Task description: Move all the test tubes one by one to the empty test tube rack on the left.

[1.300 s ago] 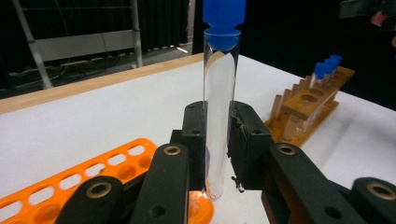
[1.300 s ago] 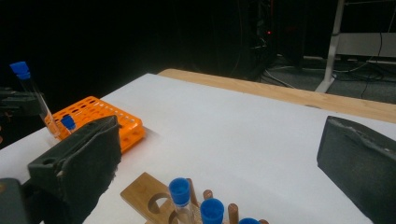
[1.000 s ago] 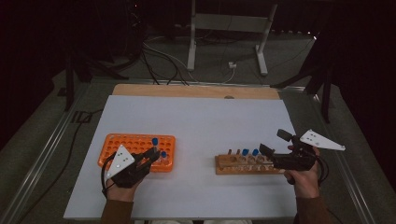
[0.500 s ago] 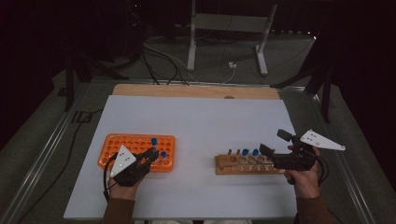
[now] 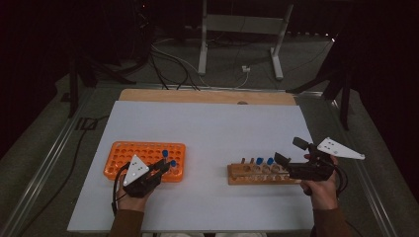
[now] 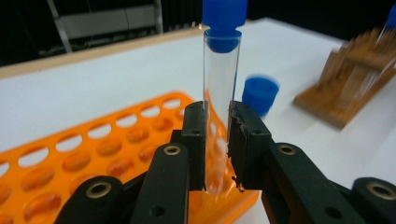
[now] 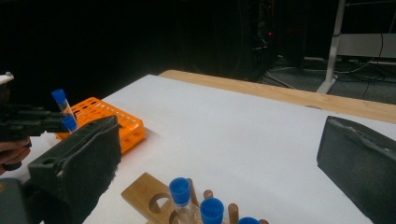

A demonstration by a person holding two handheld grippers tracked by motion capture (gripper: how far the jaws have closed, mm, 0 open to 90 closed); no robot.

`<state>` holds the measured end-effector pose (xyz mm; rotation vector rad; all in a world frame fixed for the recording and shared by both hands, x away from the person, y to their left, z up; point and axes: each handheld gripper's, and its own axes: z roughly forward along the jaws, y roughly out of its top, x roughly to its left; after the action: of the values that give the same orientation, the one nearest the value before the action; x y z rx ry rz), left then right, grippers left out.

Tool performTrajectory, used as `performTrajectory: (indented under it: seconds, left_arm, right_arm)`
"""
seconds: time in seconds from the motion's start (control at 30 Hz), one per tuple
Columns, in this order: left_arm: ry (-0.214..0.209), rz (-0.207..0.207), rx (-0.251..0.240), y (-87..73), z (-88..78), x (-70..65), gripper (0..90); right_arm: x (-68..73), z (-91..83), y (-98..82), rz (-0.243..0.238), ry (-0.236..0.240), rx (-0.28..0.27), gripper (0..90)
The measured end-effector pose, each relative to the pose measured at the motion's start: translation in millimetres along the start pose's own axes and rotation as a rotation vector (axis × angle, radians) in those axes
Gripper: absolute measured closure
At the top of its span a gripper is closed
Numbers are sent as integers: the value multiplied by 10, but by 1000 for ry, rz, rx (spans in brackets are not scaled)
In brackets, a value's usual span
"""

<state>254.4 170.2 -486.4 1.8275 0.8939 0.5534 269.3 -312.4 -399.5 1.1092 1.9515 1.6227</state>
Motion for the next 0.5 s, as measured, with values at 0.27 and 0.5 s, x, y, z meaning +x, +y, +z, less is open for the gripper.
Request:
performTrajectory:
  seconds: [0.27, 0.5]
  left_arm:
    - [11, 35, 114, -24, 77, -43, 786]
    - [2, 38, 172, -32, 102, -35, 788]
  right_arm:
    - [-6, -4, -10, 1, -1, 1, 0]
    - [-7, -1, -15, 2, 1, 3, 0]
